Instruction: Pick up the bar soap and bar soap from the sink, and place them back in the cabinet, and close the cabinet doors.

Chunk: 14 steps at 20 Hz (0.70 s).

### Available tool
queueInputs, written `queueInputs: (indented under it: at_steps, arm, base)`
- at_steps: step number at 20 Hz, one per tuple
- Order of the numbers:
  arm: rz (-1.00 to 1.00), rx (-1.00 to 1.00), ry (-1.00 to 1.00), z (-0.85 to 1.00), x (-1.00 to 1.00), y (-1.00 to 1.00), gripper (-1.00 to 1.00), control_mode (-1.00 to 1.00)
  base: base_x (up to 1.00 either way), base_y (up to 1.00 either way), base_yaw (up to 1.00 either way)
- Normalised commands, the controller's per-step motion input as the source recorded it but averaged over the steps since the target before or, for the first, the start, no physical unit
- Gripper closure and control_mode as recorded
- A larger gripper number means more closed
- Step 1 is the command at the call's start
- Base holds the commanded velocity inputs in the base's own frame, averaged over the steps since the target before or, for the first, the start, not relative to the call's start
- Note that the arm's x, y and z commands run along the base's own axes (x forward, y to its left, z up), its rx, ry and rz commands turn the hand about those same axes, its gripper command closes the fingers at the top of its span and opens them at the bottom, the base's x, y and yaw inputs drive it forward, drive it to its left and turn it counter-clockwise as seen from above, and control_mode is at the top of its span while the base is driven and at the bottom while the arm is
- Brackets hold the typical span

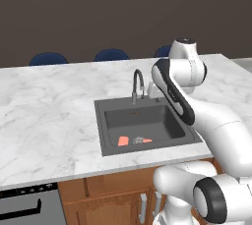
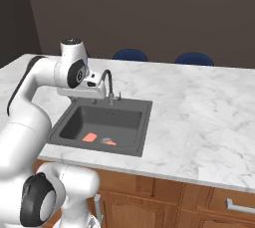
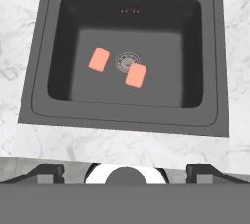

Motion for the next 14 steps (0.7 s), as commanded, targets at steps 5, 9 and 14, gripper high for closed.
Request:
queueInputs:
  at_steps: [5, 9, 14]
  arm:
    - [0.00, 0.00, 0.00, -0.20, 0.00, 0.00, -1.00, -1.00]
    - [0.00, 0.00, 0.00, -0.19, 0.00, 0.00, -1.00, -1.00]
    - [0.00, 0.00, 0.00, -0.21, 0.02, 0.00, -1.00, -1.00]
  base:
    - [0.00, 0.00, 0.00]
    - [0.00, 0.00, 0.00]
    - [0.00, 0.00, 0.00]
